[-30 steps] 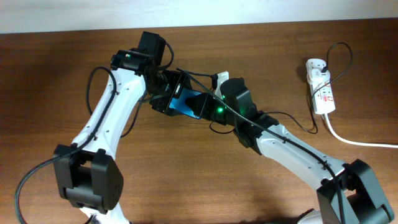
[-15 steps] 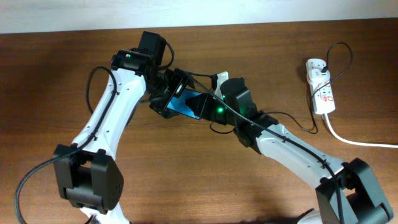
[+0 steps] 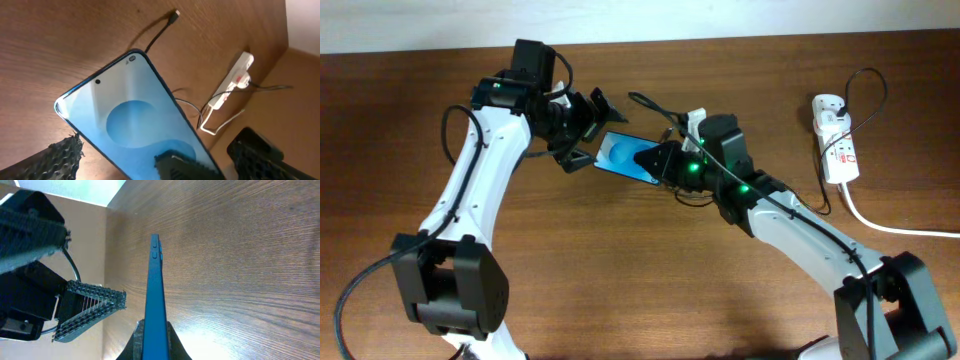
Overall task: Plug charger to phone and switch on socket
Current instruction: 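Open the left gripper, leaving the phone in the right gripper, then hold the phone with the right gripper, bring left gripper to its top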
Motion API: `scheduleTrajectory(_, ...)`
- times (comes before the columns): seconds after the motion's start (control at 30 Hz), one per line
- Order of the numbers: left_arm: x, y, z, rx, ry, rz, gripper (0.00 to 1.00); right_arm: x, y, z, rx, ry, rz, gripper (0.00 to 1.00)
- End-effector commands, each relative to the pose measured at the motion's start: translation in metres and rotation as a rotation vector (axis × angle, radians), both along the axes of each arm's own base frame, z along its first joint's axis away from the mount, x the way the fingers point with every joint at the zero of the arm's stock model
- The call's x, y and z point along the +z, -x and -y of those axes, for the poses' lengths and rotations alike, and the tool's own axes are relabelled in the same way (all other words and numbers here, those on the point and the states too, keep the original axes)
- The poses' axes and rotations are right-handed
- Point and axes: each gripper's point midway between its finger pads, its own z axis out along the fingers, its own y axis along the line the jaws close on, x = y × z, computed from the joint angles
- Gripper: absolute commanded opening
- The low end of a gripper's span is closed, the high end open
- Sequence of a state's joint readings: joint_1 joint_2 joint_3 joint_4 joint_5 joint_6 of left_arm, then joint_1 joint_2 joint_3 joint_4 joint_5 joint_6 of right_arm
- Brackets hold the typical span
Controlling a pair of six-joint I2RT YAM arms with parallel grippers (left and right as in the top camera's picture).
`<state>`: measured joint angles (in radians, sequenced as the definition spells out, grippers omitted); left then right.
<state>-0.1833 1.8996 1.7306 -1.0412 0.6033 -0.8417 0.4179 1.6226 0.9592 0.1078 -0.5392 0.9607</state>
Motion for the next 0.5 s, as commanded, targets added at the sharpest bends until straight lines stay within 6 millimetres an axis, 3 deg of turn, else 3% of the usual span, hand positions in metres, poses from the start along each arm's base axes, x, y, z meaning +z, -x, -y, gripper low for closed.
scheduleTrajectory(0.0, 0.019, 0.001, 0.001, -0.106, 0.003, 0.128, 1.0, 0.015, -0.005, 0.015, 0.012, -0.005, 0.044, 0.04)
scheduleTrajectory(0.13, 0.021, -0.004, 0.002, -0.115, 0.003, 0.16, 1.0, 0.039, -0.01, 0.064, -0.066, 0.026, 0.085, 0.04)
scheduleTrajectory(0.27, 0.022, -0.005, 0.003, -0.158, -0.008, 0.203, 1.0, 0.06, 0.002, 0.113, -0.148, 0.075, 0.097, 0.04)
scheduleTrajectory(0.37, 0.022, -0.005, 0.003, -0.162, -0.009, 0.204, 1.0, 0.077, 0.029, 0.152, -0.203, 0.138, 0.107, 0.04)
scheduleTrajectory(0.47, 0.022, -0.004, 0.003, -0.181, -0.01, 0.217, 1.0, 0.085, 0.054, 0.171, -0.254, 0.142, 0.118, 0.04)
